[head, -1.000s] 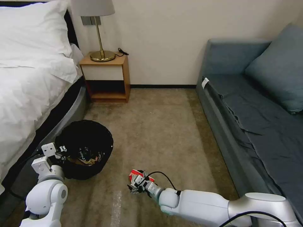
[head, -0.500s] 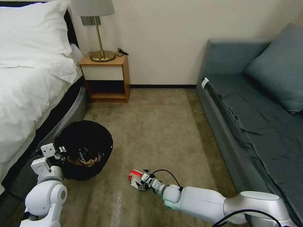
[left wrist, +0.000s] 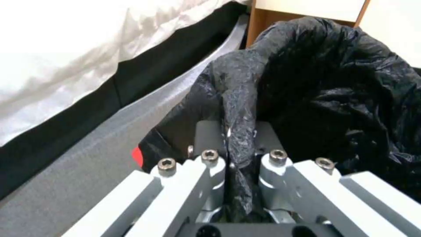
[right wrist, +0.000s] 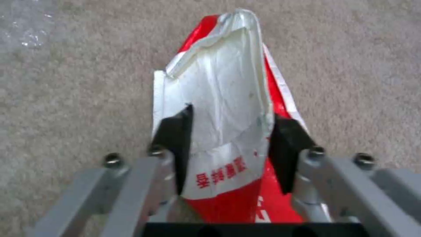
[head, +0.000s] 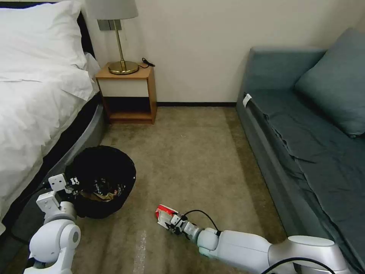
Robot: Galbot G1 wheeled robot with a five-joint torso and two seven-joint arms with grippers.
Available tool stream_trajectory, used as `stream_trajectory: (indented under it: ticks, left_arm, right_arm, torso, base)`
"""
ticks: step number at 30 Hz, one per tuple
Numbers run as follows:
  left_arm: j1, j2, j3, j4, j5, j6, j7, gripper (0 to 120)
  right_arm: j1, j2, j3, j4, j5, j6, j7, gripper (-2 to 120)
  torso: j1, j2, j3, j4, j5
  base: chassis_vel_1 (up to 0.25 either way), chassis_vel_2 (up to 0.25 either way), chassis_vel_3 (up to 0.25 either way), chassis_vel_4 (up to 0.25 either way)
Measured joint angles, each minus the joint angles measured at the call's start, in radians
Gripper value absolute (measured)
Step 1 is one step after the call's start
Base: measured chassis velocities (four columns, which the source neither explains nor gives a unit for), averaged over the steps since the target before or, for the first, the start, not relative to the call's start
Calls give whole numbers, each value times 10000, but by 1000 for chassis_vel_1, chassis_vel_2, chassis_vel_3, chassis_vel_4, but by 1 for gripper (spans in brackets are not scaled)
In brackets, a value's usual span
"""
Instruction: Pick up the trash bin, then pick up the garbage on the floor and place it into the trash bin.
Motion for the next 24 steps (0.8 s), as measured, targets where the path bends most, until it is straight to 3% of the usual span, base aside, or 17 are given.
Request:
stream_trajectory:
  ticks: [7,11,18,24]
  left_arm:
    - [87,-5,-40,-69,-5,-20,-2,4]
    - [121,-21,-45,-111,-8,-22,-2,4]
    - [144,-23,-101,-207,-41,-23,-7,4]
    - [118,-15,-115,-243,-81,-17,-18,4]
  right_arm:
    - [-114,-46,90,83,-71,64,70,11]
    - [-148,-164,170,315,-63,71,199,0]
    - [-87,-690,528,926,-93,112,453,0]
    - [408,-1506,1933,1497,-354,220,791,0]
  torso:
    - [0,0,0,0,0]
    - [0,0,0,0,0]
    - [0,0,0,0,1]
    - [0,-1,0,-2,2]
  base:
    - [0,0,0,0]
    - [0,0,0,0]
    - [0,0,0,0]
    - [0,0,0,0]
